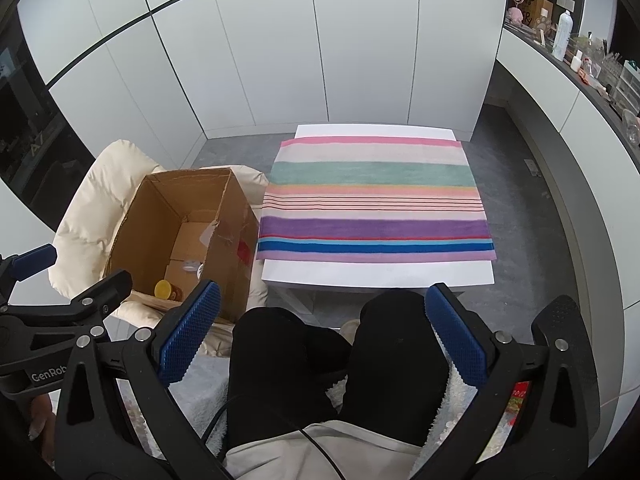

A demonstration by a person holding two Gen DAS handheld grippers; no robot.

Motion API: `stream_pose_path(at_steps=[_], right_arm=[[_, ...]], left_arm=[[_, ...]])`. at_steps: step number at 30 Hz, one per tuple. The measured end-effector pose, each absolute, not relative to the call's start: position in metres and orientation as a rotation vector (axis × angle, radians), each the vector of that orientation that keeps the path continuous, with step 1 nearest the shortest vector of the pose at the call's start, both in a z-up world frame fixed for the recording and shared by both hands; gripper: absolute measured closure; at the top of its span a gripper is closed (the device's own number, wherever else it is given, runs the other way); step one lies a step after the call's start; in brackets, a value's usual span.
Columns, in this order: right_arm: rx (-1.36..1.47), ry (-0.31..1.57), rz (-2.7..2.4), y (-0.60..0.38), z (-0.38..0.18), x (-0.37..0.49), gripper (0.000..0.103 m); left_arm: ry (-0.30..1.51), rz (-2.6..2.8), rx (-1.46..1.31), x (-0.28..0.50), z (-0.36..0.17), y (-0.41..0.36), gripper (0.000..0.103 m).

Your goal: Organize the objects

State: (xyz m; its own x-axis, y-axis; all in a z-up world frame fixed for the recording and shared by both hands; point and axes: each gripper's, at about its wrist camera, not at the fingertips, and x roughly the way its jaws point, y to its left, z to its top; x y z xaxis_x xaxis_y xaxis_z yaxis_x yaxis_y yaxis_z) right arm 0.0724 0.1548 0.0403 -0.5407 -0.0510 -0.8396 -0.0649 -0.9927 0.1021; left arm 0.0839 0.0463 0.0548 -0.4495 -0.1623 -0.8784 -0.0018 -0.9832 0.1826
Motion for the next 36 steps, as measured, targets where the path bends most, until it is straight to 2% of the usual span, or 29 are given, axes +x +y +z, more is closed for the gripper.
stream_pose_path(at_steps=[36], right_arm=[[-1.498,0.188,2.737,0.1542,0.0384,0.0706,0.0]], left_arm=[[-0.243,-2.58,1.591,0.0836,0.054,0.0477,0.0]])
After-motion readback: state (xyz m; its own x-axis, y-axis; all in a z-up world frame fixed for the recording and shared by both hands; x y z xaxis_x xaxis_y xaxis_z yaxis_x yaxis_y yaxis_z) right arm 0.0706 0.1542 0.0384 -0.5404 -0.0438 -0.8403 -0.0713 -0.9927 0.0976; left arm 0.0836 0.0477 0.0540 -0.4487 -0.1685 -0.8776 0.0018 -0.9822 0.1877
